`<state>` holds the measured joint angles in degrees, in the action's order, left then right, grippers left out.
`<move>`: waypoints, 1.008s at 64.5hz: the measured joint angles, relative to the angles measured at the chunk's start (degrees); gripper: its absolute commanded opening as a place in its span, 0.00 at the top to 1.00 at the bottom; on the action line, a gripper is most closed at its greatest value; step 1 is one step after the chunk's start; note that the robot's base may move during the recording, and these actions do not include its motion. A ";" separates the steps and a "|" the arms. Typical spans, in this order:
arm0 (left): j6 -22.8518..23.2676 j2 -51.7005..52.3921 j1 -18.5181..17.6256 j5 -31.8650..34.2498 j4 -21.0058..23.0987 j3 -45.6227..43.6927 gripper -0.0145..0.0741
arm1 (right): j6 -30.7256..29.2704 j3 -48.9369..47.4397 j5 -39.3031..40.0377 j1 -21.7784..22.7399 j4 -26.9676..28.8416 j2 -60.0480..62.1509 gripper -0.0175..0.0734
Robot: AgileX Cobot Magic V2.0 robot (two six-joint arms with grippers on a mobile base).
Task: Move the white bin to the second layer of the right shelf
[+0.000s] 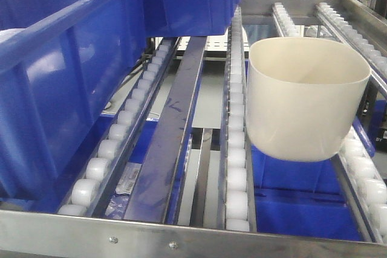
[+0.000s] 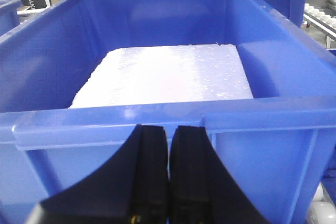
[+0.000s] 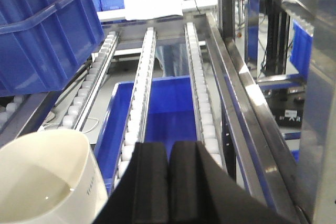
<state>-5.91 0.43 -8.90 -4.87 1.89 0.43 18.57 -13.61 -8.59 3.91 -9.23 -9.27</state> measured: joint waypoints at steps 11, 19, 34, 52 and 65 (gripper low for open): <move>0.00 0.00 0.00 0.00 0.00 0.00 0.74 | 0.00 7.29 -0.23 0.00 -0.55 7.78 0.74; 0.00 0.00 0.00 0.00 0.00 0.00 0.74 | 0.00 12.58 0.49 0.00 -0.65 9.75 0.74; 0.00 0.00 0.00 0.00 0.00 0.00 0.74 | 0.00 15.33 3.45 0.00 -0.73 9.84 0.74; 0.00 0.00 0.00 0.00 0.00 0.00 0.74 | 0.00 15.33 4.18 0.00 -0.73 9.84 0.74; 0.00 0.00 0.00 0.00 0.00 0.00 0.74 | -1.09 15.33 4.67 0.00 0.43 9.84 0.74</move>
<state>-5.91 0.43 -8.90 -4.87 1.89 0.43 17.48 1.72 -3.92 3.91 -8.80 0.57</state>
